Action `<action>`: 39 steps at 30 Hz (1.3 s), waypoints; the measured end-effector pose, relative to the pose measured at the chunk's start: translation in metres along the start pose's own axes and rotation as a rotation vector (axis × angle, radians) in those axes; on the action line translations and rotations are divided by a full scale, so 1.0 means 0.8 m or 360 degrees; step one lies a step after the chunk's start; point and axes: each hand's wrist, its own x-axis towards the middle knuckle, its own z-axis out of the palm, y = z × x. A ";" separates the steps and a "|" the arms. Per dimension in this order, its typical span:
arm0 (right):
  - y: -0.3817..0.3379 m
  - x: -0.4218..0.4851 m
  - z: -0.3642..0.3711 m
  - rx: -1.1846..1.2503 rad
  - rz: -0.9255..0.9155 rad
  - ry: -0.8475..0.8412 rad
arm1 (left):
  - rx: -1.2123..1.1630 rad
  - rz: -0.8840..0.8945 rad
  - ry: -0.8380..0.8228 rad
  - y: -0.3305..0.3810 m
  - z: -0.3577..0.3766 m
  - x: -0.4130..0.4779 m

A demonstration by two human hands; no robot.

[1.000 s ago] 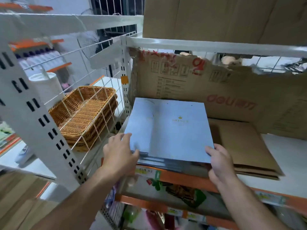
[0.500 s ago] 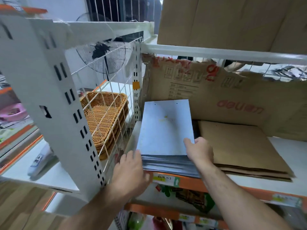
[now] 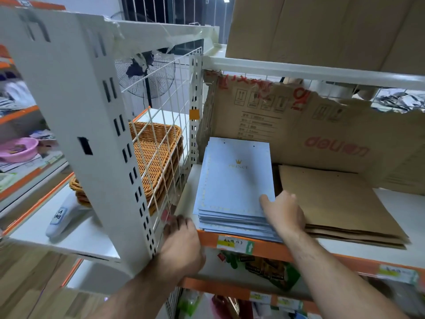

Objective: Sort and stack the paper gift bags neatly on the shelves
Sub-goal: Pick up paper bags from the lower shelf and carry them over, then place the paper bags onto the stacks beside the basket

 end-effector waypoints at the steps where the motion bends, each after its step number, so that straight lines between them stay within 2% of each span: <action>1: 0.000 -0.003 0.000 0.0024 -0.0109 0.0037 | 0.0003 0.0000 0.0001 0.000 0.000 0.000; 5: -0.003 -0.011 0.003 -0.0159 -0.0550 -0.0154 | 0.0062 0.0019 0.0045 0.000 0.002 0.000; 8: -0.004 -0.014 0.005 -0.0236 -0.0524 -0.0348 | 0.0059 0.0029 0.0079 0.000 0.004 0.000; 19: -0.016 -0.004 -0.016 -0.0357 -0.0539 -0.0501 | 0.0106 0.0031 0.0074 -0.001 0.000 -0.005; 21: -0.014 -0.011 -0.024 -0.0276 -0.0557 -0.0479 | 0.0104 0.0030 0.0058 0.001 -0.003 -0.007; 24: -0.001 -0.029 -0.035 -0.0110 -0.0547 -0.0305 | 0.0055 0.0085 0.0037 0.005 -0.007 -0.013; 26: 0.014 -0.041 -0.041 -0.0090 -0.0530 -0.0215 | 0.0211 0.0150 0.0111 0.015 -0.012 -0.020; 32: 0.072 -0.076 -0.069 -0.0218 -0.0458 -0.0262 | 0.0286 0.0252 0.0164 0.054 -0.054 -0.043; 35: 0.104 -0.088 -0.090 -0.0249 -0.0421 -0.0272 | 0.0183 0.0417 0.0168 0.086 -0.059 -0.050; 39: 0.155 -0.097 -0.127 -0.0256 -0.0325 -0.0237 | 0.0245 0.0704 0.0236 0.155 -0.038 -0.060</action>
